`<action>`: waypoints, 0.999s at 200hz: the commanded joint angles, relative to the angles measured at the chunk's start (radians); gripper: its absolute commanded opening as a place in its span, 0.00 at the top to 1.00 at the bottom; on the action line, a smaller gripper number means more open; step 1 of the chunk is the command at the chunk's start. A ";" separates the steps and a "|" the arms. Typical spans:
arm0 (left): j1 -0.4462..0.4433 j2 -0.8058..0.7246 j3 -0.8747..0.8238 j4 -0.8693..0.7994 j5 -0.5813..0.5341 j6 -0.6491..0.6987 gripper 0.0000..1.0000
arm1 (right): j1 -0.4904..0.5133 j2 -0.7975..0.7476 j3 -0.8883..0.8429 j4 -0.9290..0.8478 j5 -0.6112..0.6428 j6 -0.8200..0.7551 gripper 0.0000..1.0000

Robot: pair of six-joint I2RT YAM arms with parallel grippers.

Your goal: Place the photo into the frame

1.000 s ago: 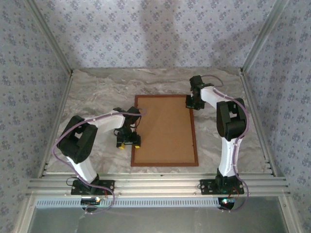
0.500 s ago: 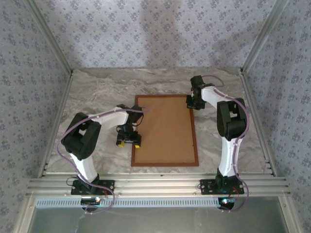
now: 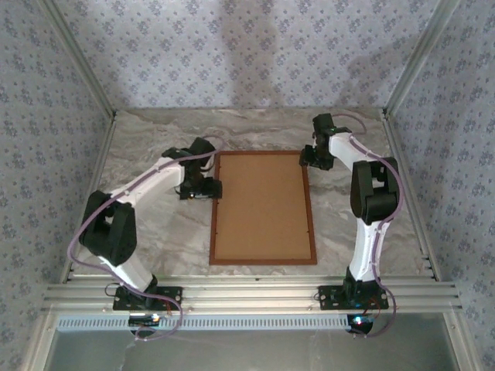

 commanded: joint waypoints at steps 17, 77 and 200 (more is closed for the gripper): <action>0.052 -0.051 -0.120 0.292 0.104 -0.071 0.14 | 0.002 -0.146 -0.108 -0.020 -0.054 -0.049 0.39; 0.061 0.086 -0.154 0.504 0.171 -0.086 0.14 | 0.045 -0.356 -0.487 0.038 -0.179 0.006 0.35; 0.046 0.326 0.075 0.553 0.313 -0.059 0.17 | 0.213 -0.554 -0.768 0.125 -0.329 0.198 0.35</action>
